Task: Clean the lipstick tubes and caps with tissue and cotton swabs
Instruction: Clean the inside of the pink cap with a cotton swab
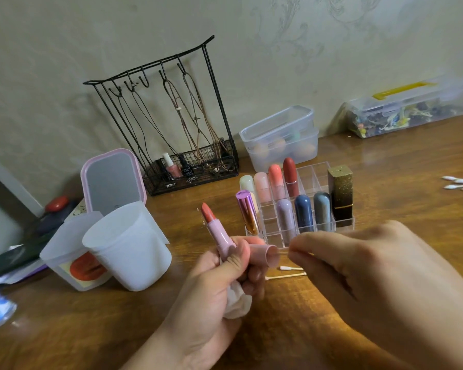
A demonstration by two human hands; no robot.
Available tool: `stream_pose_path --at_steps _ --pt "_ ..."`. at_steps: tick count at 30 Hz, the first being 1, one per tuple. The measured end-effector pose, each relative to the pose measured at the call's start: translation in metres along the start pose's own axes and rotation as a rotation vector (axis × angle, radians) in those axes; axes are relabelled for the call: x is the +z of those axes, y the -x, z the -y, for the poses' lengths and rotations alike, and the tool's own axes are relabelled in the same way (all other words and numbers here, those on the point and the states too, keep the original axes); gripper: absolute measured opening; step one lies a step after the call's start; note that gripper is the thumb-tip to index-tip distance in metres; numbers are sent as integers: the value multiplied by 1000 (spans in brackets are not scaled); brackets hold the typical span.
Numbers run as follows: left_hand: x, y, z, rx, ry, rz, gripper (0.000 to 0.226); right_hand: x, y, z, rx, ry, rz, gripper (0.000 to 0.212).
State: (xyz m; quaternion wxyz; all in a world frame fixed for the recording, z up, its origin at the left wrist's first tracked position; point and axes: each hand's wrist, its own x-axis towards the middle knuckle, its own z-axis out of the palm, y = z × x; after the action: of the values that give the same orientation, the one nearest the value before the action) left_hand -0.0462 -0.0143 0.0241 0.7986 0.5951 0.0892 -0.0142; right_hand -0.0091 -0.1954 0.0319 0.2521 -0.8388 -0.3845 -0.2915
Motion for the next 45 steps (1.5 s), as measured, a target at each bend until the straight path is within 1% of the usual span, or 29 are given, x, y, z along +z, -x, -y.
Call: stream_pose_path --at_steps 2,4,8,9,11,13,15,17,20,22,25,27,30,32,36,38,40,41,42,43,44,45 --pt "0 -1 0 -19 34 9 25 -1 1 1 -25 19 -31 31" --pt "-1 -3 -1 -53 90 5 26 -5 1 3 -6 -12 -50 26" --pt "-8 -8 -4 -99 324 43 34 -13 -6 -2 208 -161 -112 12" --pt "-9 -9 -4 -101 356 63 36 -14 -8 -4 264 -159 -79 10" --pt "-10 -10 -4 -103 376 108 33 -9 -9 -11 318 -65 56 10" --pt "-9 -9 -5 -92 384 158 26 -3 -7 -11 287 82 181 18" --pt "-9 -9 -6 -84 410 191 22 2 -6 -10 258 130 270 27" --pt "-10 -10 -5 -86 444 213 23 5 -6 -8 244 162 336 31" --pt "-15 -14 0 -118 507 254 36 8 -6 -10 231 188 393 34" --pt "-16 -15 1 -154 551 239 42 9 -5 -12 224 201 443 33" --pt "-14 -14 0 -142 576 241 34 11 -4 -14 209 223 498 29" --pt "-14 -13 -1 -142 606 248 32 10 -4 -14 200 232 496 29" --pt "-16 -15 -1 -180 612 287 38 7 -6 -14 199 232 460 33" --pt "-14 -14 0 -190 596 242 38 0 -8 -13 193 231 425 34" --pt "-4 -6 3 -198 545 138 28 -24 -17 -13 220 206 360 28" --pt "2 -4 2 -163 514 180 20 -35 -22 -21 245 132 357 22" --pt "3 -11 6 -139 470 243 42 -51 -27 -34 270 38 386 14" --pt "1 -17 10 -155 510 326 43 -60 -29 -41 278 1 399 12" --pt "8 -19 9 -181 563 422 35 -71 -30 -48 290 -27 411 11" --pt "13 -18 10 -187 615 486 27 -82 -31 -55 308 -48 420 11" --pt "19 -18 11 -180 594 465 29 -91 -31 -63 337 -55 428 11" --pt "24 -20 14 -181 528 482 30 -99 -31 -73 377 -49 436 12"
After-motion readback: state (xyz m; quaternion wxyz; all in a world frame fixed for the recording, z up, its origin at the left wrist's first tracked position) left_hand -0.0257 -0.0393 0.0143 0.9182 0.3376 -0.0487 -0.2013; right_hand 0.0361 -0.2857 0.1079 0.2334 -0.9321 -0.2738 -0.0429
